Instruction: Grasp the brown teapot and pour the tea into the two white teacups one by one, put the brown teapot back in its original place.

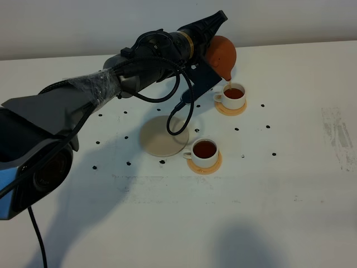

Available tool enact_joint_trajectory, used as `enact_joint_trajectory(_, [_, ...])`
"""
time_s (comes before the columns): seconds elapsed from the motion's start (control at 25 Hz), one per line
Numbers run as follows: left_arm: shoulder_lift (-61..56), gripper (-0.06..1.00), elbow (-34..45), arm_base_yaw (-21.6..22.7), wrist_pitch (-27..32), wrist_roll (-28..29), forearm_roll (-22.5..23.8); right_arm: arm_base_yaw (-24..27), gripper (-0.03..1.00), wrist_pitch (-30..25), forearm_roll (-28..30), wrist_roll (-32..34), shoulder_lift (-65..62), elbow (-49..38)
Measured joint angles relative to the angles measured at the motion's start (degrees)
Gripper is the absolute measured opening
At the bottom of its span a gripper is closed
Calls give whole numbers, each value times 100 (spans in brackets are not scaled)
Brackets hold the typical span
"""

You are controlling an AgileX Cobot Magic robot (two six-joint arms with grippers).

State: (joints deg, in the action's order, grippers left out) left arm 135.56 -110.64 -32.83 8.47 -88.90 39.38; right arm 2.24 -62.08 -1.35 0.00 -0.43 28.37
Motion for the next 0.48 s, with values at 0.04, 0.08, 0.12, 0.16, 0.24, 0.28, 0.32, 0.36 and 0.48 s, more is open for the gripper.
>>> enact_joint_trajectory(0.04, [0,10,0,0,0,-15,0,0,45,0,0,0,0,0])
enact_joint_trajectory(0.08, [0,10,0,0,-5,-26,0,0,45,0,0,0,0,0])
enact_joint_trajectory(0.12, [0,10,0,0,-12,-34,0,0,45,0,0,0,0,0])
enact_joint_trajectory(0.16, [0,10,0,0,-17,-46,0,0,45,0,0,0,0,0])
enact_joint_trajectory(0.24, [0,10,0,0,-17,-49,2,0,45,0,0,0,0,0])
enact_joint_trajectory(0.28, [0,10,0,0,-17,-73,2,0,45,0,0,0,0,0])
enact_joint_trajectory(0.32, [0,10,0,0,-17,-105,2,0,45,0,0,0,0,0])
enact_joint_trajectory(0.36, [0,10,0,0,-17,-127,2,0,45,0,0,0,0,0])
enact_joint_trajectory(0.48, [0,10,0,0,-28,-153,6,0,45,0,0,0,0,0])
